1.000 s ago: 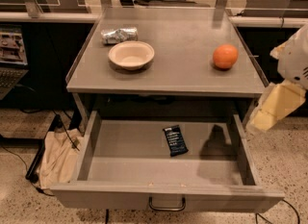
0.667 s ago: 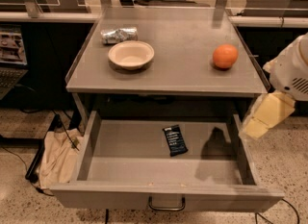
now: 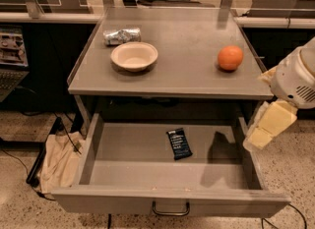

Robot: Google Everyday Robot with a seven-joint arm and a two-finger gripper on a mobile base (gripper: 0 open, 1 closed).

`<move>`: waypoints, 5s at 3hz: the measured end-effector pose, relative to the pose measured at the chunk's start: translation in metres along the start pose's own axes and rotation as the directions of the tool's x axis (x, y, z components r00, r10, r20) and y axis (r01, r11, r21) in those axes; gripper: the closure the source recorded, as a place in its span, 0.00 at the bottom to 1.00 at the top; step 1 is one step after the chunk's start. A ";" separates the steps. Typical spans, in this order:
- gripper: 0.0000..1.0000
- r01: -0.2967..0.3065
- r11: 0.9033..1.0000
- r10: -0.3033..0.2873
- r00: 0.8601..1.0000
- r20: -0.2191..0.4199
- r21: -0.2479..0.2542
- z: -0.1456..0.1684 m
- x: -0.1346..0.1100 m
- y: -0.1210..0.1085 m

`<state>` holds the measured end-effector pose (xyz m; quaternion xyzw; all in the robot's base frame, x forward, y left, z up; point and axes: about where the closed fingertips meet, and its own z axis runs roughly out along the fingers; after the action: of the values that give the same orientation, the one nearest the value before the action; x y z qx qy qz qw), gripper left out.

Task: Pick rxbar blueberry from top drawer and place on counter

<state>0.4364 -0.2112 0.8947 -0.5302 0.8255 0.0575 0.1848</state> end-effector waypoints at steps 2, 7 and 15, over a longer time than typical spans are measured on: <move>0.00 -0.201 0.977 0.198 0.979 0.044 0.069 0.034 0.017 0.014; 0.00 -0.202 0.956 0.243 0.951 0.193 -0.211 0.185 -0.003 0.038; 0.00 -0.234 0.968 0.247 0.949 0.194 -0.086 0.307 -0.025 -0.002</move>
Offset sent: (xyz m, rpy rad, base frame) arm -0.0112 0.0021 -0.0828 0.1273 -0.0334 -0.3385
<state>0.5219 -0.1014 0.6195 -0.4224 0.8586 0.1587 0.2432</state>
